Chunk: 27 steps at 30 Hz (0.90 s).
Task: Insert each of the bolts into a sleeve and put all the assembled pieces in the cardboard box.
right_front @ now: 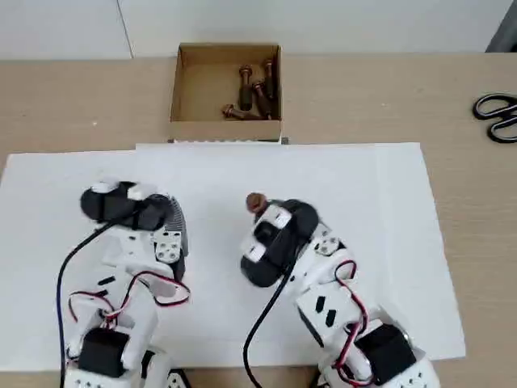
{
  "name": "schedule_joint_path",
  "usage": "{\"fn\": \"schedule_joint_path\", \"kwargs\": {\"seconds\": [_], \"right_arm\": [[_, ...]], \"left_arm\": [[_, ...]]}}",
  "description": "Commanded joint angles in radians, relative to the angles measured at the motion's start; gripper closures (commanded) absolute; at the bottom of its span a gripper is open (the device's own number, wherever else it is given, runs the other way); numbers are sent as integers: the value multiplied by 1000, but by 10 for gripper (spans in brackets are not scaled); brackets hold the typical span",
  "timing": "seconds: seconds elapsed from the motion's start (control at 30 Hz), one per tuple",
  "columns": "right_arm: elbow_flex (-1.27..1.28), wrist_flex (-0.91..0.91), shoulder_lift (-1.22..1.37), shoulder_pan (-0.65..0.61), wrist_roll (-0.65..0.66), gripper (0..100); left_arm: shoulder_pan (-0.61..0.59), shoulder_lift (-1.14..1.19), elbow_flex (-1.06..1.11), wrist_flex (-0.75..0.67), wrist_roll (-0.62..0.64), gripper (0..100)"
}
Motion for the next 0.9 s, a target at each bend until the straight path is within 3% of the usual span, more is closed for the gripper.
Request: {"fn": "schedule_joint_path", "kwargs": {"seconds": [0.0, 0.23, 0.53, 0.87], "right_arm": [[-14, -35, -5, 134, -58, 996], [-23, -45, 36, 328, -146, 996], [-333, -79, 418, 337, -273, 996], [-746, -137, 917, 334, -273, 996]], "left_arm": [[-57, -11, 97, -32, -6, 995], [-190, -11, 249, -147, -8, 995], [-187, -11, 303, -149, -69, 995], [-189, -11, 303, -147, -69, 995]]}}
